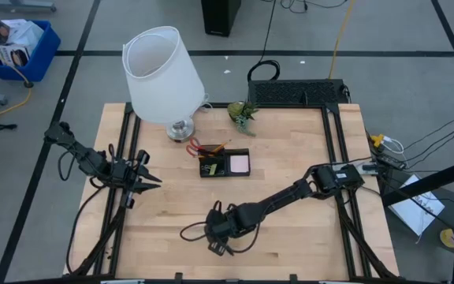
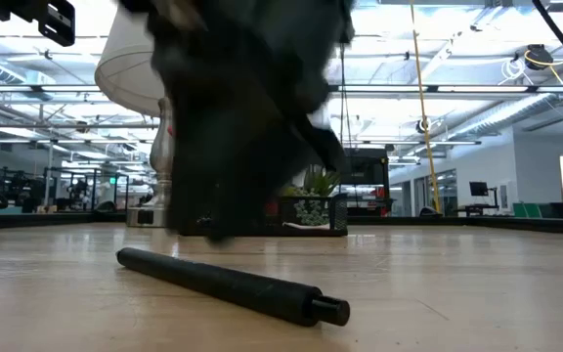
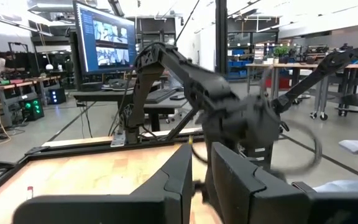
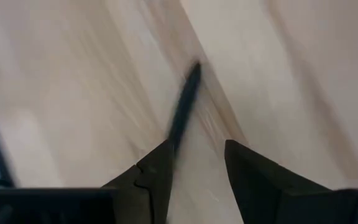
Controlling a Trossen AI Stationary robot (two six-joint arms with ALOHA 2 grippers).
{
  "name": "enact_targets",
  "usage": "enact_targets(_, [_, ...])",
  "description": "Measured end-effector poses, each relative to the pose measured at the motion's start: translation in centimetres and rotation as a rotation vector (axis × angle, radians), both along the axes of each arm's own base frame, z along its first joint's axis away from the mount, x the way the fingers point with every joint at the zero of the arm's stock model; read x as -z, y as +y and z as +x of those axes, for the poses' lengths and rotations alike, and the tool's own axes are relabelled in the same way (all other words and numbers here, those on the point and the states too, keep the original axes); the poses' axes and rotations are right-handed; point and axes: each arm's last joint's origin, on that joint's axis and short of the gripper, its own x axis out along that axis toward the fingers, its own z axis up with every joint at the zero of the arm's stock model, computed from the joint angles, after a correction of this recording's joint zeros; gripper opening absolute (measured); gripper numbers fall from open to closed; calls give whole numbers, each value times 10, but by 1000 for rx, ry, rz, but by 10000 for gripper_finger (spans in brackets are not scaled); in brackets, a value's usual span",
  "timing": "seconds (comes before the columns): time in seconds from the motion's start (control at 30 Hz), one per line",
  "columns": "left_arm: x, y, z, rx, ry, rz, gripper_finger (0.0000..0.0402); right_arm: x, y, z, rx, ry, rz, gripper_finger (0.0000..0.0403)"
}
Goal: Pick and place office supplies into organizer
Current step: Put the black pen into the black desk organizer
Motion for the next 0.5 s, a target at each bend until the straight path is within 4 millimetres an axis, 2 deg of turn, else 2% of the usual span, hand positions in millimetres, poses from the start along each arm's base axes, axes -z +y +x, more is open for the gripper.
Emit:
enact_targets(0.1, [0,0,0,0,1,0,67,17,2,1,-25,40,21,139])
enact_targets(0.17, [0,0,0,0,1,1,67,21,4,3,-31,42,37,139])
enact_targets(0.5, [0,0,0,0,0,0,67,17,7,9,-79,-40,44,139])
